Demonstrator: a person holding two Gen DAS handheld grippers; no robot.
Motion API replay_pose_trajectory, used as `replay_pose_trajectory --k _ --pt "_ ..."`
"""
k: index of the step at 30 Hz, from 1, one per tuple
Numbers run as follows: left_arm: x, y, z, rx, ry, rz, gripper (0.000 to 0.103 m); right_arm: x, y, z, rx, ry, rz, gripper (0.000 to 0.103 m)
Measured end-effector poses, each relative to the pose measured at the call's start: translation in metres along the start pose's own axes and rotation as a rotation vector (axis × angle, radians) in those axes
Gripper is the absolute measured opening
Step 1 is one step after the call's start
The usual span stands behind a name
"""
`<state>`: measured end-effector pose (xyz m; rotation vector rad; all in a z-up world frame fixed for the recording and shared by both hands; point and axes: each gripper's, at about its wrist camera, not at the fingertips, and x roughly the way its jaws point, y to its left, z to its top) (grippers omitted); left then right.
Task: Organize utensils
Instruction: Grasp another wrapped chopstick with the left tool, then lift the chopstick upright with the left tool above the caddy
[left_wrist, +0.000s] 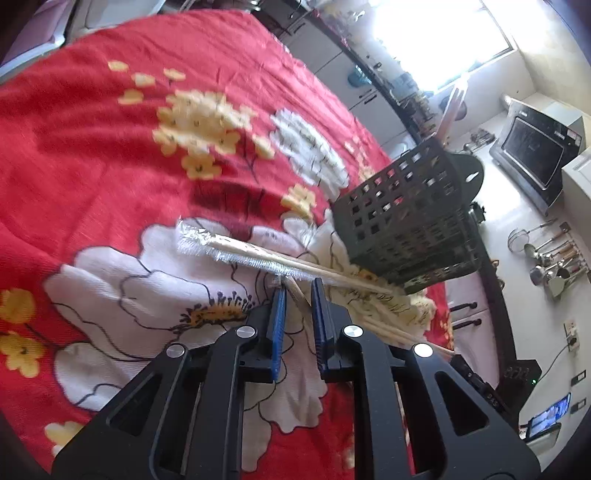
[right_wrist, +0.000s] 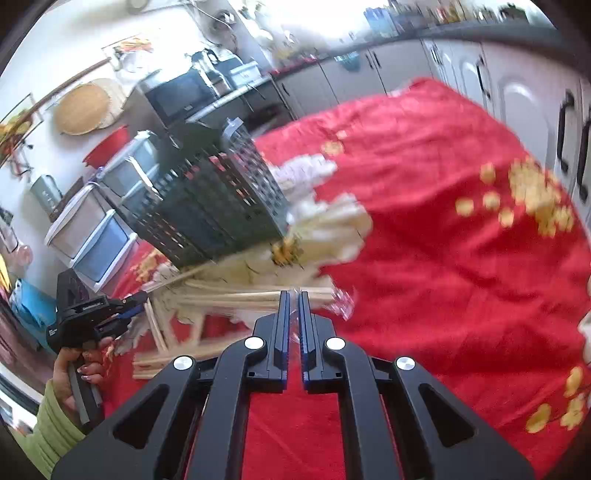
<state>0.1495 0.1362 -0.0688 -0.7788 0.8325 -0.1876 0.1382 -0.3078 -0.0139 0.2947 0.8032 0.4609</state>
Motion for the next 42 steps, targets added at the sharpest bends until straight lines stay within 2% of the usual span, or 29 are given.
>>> replay_pose_trajectory --k 8,18,28,36,42 --pt "-0.042 -0.026 0.006 0.079 -0.083 -0.029 0.007 -0.031 0.041 0.018 -0.145 -0.105 0.021 0.004" --pt "-0.091 -0.075 0.024 0.212 -0.241 -0.049 0.003 -0.056 0.086 0.041 -0.288 -0.206 0.052 0.003" --pt "-0.113 -0.135 0.036 0.336 -0.314 -0.109 0.003 -0.088 0.117 0.064 -0.377 -0.290 0.108 0.002" --pt "-0.119 -0.168 0.049 0.379 -0.366 -0.152 0.003 -0.118 0.129 0.080 -0.412 -0.374 0.123 0.002" --pt "-0.121 -0.194 0.059 0.400 -0.440 -0.160 0.003 -0.130 0.137 0.096 -0.420 -0.426 0.137 0.002"
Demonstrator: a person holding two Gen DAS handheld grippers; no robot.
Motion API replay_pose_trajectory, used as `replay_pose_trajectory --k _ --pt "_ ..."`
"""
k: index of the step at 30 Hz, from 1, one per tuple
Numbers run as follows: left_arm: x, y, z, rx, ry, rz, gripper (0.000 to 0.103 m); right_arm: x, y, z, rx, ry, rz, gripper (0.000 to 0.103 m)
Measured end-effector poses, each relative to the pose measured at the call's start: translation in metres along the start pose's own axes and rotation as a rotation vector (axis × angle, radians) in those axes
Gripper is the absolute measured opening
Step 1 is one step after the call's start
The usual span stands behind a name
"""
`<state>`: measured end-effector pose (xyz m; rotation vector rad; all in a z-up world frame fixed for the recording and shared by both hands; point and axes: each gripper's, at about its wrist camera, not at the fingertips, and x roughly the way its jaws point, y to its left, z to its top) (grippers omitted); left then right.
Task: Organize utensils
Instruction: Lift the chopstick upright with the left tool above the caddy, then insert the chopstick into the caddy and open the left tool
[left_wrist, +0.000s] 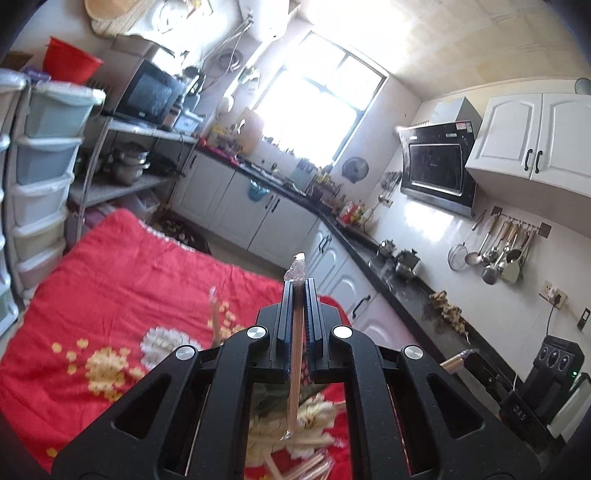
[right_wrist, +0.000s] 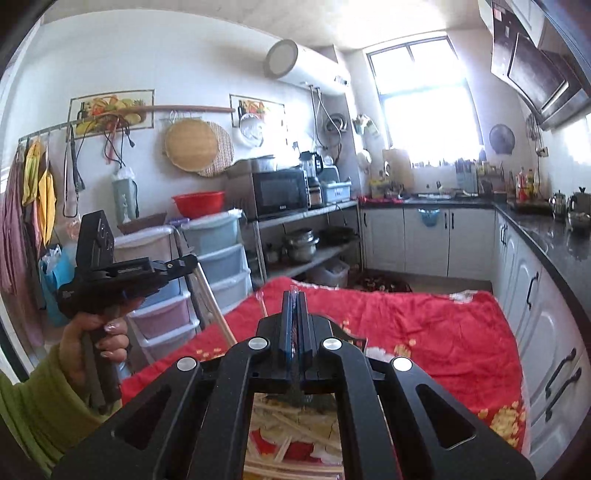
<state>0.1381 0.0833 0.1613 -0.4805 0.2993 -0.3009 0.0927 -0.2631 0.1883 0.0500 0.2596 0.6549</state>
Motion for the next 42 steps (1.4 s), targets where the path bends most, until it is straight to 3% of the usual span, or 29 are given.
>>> replay_pose_trajectory --k 17,27,39,41,42 --pt "0.045 -0.035 0.015 0.105 -0.115 0.086 0.003 0.032 -0.006 0.047 -0.021 -0.100 0.037 0.002" --pt "0.070 -0.029 -0.014 0.144 -0.133 0.109 0.003 0.073 -0.022 0.028 0.046 -0.032 0.034 0.002" --pt "0.086 -0.009 -0.038 0.103 -0.055 0.094 0.004 0.091 -0.038 0.001 0.128 0.049 -0.010 0.003" --pt "0.085 -0.007 -0.039 0.093 -0.041 0.096 0.013 0.092 -0.041 -0.001 0.142 0.059 -0.021 0.007" --pt "0.084 -0.007 -0.040 0.088 -0.038 0.096 0.025 0.092 -0.043 -0.003 0.151 0.064 -0.027 0.019"
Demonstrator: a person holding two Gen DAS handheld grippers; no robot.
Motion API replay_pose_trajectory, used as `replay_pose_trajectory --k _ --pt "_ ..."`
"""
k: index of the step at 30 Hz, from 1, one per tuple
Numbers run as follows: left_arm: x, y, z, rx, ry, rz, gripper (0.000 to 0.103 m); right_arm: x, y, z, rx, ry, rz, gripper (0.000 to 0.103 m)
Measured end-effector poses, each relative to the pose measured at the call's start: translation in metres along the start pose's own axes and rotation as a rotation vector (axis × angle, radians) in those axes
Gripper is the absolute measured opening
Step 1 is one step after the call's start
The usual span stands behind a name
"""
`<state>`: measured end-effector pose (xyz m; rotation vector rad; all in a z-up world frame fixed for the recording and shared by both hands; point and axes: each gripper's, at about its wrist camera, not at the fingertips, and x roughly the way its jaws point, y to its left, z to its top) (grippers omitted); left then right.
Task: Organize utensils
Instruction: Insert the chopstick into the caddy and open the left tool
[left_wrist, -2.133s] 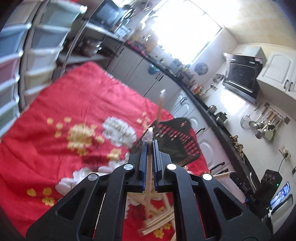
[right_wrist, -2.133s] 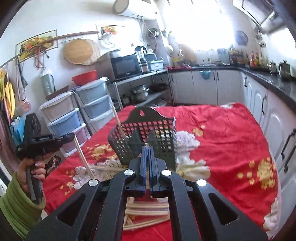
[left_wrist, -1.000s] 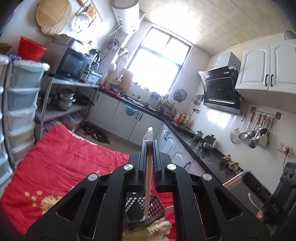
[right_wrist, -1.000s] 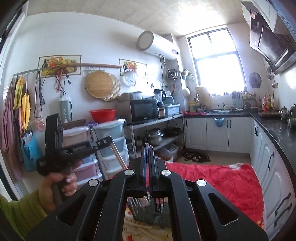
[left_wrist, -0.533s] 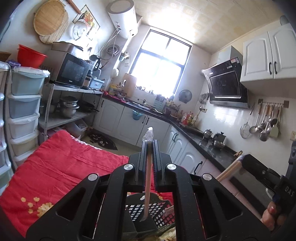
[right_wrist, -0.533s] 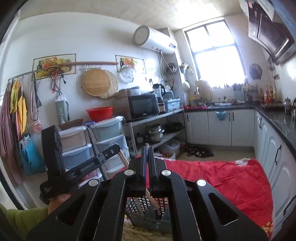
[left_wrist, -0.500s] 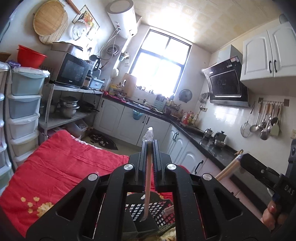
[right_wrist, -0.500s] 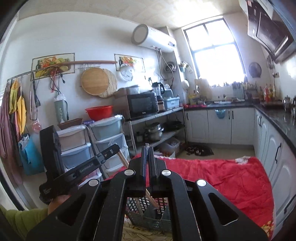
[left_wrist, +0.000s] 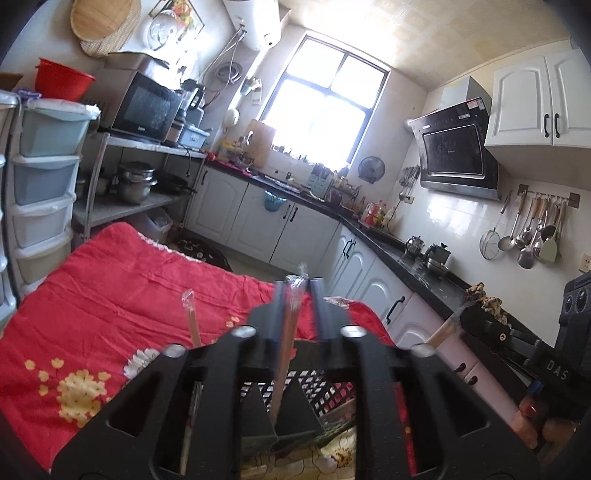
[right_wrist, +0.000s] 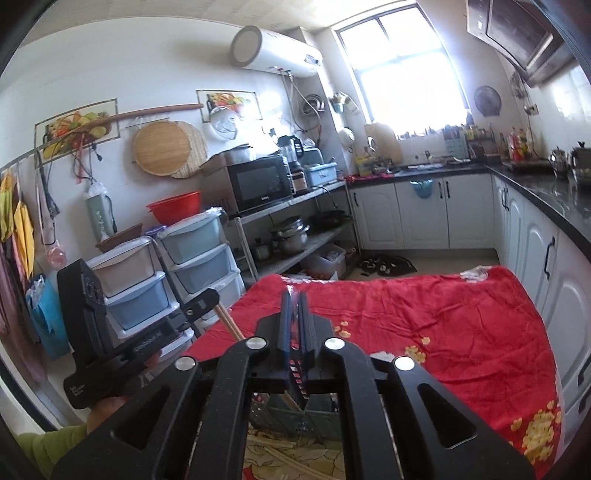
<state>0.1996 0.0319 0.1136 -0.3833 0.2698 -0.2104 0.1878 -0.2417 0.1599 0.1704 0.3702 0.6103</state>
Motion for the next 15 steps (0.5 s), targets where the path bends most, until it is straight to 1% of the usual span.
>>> replay_pose_trajectory --k 1,2,6,7,10,11,13,15 --pt "-0.002 0.002 0.000 -0.008 0.003 -0.001 0.030 -0.001 -0.002 -0.001 0.008 0.002 -0.003 0.031" --pt "-0.004 0.002 0.000 -0.011 0.002 -0.001 0.033 -0.002 -0.004 -0.002 0.018 -0.002 -0.008 0.033" --pt "-0.016 0.006 0.001 -0.023 -0.005 0.009 0.050 -0.008 -0.009 -0.007 0.036 0.000 -0.015 0.033" --pt "-0.018 0.007 0.001 -0.025 -0.006 0.012 0.052 -0.009 -0.010 -0.007 0.037 -0.001 -0.017 0.035" --pt "-0.027 0.012 0.001 -0.023 -0.003 0.031 0.064 -0.014 -0.011 -0.011 0.034 0.000 -0.037 0.039" --pt "-0.029 0.012 0.001 -0.023 -0.003 0.034 0.067 -0.016 -0.011 -0.013 0.031 0.002 -0.041 0.040" --pt "-0.035 0.016 0.000 -0.027 0.004 0.043 0.077 -0.019 -0.011 -0.017 0.031 0.004 -0.048 0.044" --pt "-0.039 0.018 -0.002 -0.037 0.013 0.045 0.081 -0.022 -0.011 -0.020 0.030 0.010 -0.053 0.044"
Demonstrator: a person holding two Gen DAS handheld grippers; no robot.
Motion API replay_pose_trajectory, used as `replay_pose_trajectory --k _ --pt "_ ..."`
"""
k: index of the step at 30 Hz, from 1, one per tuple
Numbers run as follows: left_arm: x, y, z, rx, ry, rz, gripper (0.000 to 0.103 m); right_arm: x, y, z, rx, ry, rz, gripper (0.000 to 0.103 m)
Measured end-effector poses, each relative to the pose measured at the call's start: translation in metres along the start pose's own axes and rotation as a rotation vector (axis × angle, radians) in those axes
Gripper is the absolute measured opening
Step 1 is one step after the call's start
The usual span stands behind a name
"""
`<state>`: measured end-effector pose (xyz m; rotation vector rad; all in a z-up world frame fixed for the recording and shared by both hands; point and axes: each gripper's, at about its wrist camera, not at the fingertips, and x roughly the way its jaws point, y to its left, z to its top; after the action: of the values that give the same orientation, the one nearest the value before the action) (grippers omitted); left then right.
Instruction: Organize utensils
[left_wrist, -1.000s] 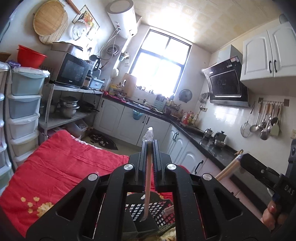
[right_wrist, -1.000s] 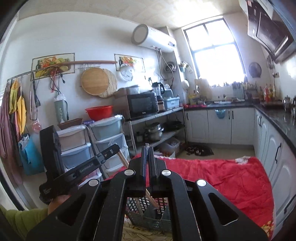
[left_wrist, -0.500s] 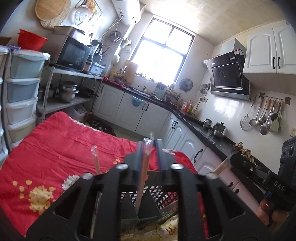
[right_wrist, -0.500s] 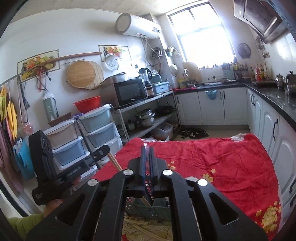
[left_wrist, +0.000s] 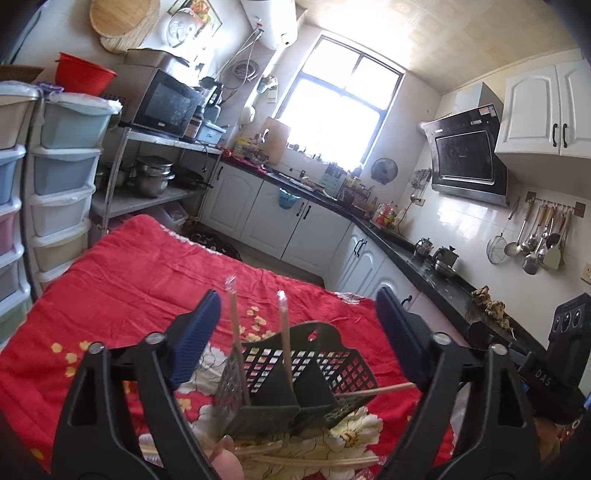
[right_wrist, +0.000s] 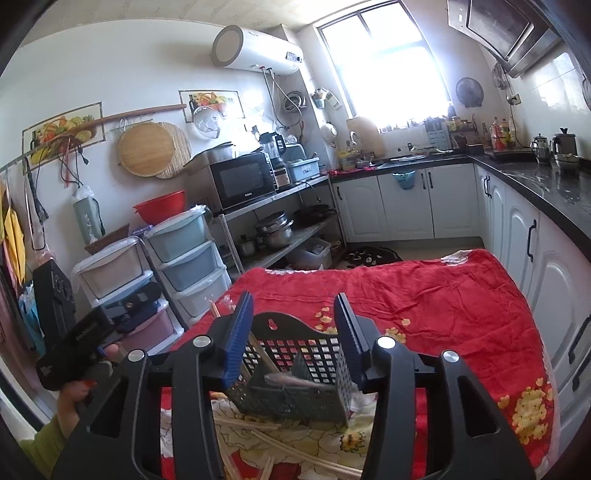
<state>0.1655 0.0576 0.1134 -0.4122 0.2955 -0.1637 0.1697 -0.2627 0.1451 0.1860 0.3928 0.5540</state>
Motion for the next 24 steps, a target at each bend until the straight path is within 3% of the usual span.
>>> replay_pose_trajectory --k 7,24 --pt "-0.014 0.006 -0.006 -0.015 0.013 -0.002 0.092 -0.006 0.001 -0.011 0.000 0.011 -0.009 0.049" --pt "-0.032 0.018 -0.030 -0.039 0.056 0.003 0.092 -0.020 0.010 -0.038 -0.024 0.042 -0.041 0.056"
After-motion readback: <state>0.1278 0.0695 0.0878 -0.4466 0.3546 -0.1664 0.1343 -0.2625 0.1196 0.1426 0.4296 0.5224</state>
